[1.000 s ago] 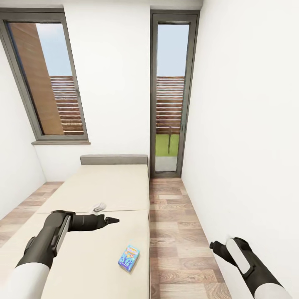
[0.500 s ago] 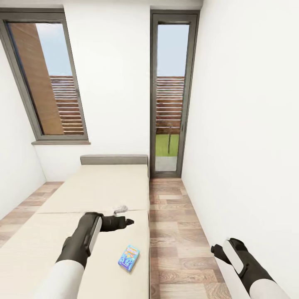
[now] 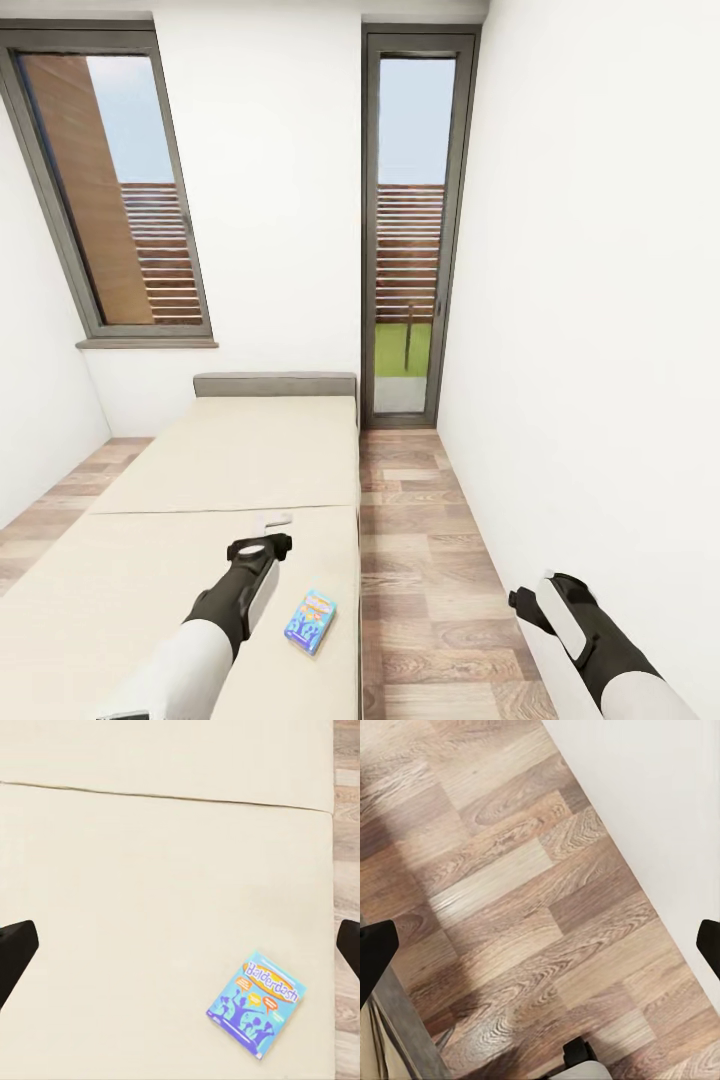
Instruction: Put all the toys in the child's room - the three board games (two on the bed and one on the table), the two jigsaw puzzles on the table, and the tennis ball on the table - inside the toy box on the table in the child's room.
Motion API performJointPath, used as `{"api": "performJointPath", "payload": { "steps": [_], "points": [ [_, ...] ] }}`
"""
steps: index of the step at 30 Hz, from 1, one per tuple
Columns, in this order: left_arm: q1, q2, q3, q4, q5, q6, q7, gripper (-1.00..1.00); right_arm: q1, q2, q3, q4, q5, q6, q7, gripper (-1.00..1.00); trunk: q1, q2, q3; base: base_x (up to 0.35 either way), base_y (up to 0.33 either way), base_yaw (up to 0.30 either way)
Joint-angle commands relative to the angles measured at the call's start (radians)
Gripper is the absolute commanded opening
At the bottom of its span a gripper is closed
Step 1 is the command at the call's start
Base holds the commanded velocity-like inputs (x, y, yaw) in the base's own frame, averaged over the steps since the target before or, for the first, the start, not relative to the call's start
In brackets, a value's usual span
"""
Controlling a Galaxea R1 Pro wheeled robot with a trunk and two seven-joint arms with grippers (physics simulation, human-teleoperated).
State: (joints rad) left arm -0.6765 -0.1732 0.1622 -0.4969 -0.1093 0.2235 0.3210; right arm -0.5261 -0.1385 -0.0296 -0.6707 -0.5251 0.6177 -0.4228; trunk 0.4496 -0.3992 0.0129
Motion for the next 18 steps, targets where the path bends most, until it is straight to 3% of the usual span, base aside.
{"api": "performJointPath", "payload": {
  "steps": [1, 16, 18],
  "points": [
    [0.0, -0.001, 0.006, 0.0, -0.01, 0.003, 0.0, 1.0, 0.0, 0.0, 0.0, -0.002, -0.011, 0.0, -0.008, 1.0, 0.0, -0.001, -0.001, 0.0, 0.0, 0.0],
    [0.0, -0.001, 0.003, 0.005, -0.01, -0.016, 0.001, 1.0, 0.0, 0.0, 0.002, -0.003, -0.01, -0.022, -0.005, 1.0, 0.0, -0.001, -0.001, 0.0, 0.0, 0.0],
    [0.0, -0.001, 0.003, 0.007, -0.01, -0.044, 0.001, 1.0, 0.001, 0.0, 0.002, -0.002, -0.01, -0.022, -0.005, 1.0, 0.0, -0.001, -0.001, 0.0, 0.0, 0.0]
  ]
}}
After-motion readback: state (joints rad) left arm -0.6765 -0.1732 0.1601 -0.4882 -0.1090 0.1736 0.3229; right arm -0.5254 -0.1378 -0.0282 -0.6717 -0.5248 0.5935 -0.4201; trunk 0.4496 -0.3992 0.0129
